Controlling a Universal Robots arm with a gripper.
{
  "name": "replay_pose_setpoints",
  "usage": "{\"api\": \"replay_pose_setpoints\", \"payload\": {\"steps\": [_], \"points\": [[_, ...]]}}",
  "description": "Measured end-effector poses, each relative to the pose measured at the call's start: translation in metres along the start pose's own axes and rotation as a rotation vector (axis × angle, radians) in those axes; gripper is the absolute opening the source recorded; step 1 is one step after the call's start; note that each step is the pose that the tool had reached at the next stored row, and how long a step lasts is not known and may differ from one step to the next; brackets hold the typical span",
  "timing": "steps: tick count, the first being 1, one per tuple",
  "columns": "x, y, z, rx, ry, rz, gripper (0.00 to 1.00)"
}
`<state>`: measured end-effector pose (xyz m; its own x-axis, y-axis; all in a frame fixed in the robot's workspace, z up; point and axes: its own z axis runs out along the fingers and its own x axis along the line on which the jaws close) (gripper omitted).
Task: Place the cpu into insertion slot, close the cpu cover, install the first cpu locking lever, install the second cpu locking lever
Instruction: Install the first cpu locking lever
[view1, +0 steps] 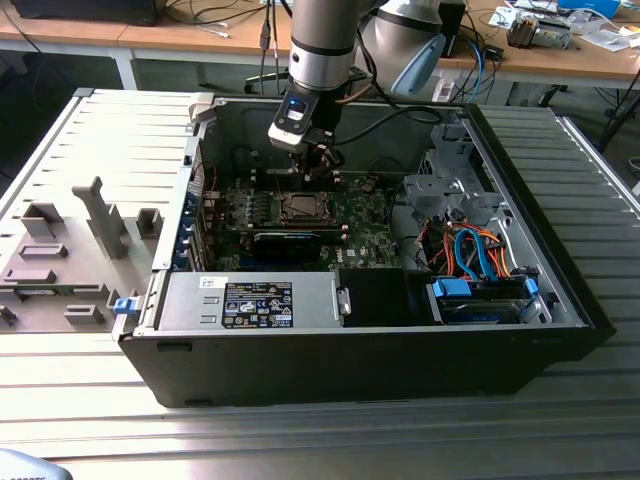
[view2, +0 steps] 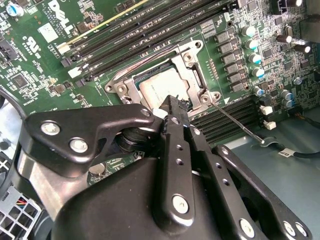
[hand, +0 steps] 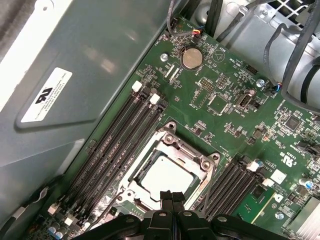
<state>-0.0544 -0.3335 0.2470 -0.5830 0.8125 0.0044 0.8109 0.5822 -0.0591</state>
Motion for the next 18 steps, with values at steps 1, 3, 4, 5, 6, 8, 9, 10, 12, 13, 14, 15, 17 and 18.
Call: {"api": "replay_pose_setpoints", "payload": {"steps": [1,3,4,5,6,8,9,10,12,13,14,15,17,18], "points": [[0.0,0.0,0.0,0.0,-0.0001,-0.001,0.11],[0.0,0.0,0.0,0.0,-0.0001,-0.003,0.11],[0.0,0.0,0.0,0.0,-0.0003,-0.004,0.11],[0.0,0.0,0.0,0.0,-0.0003,-0.005,0.11],[0.0,0.0,0.0,0.0,-0.0003,-0.006,0.11],[0.0,0.0,0.0,0.0,-0.0005,-0.008,0.11],[0.0,0.0,0.0,-0.0001,-0.0006,-0.01,0.11],[0.0,0.0,0.0,0.0,-0.0006,-0.011,0.11],[0.0,0.0,0.0,0.0,-0.0008,-0.013,0.11],[0.0,0.0,0.0,0.0,-0.0009,-0.015,0.11],[0.0,0.0,0.0,0.0001,-0.0009,-0.016,0.11],[0.0,0.0,0.0,0.0001,-0.0011,-0.017,0.11],[0.0,0.0,0.0,0.0,-0.0011,-0.019,0.11],[0.0,0.0,0.0,0.0001,-0.0012,-0.021,0.11]]}}
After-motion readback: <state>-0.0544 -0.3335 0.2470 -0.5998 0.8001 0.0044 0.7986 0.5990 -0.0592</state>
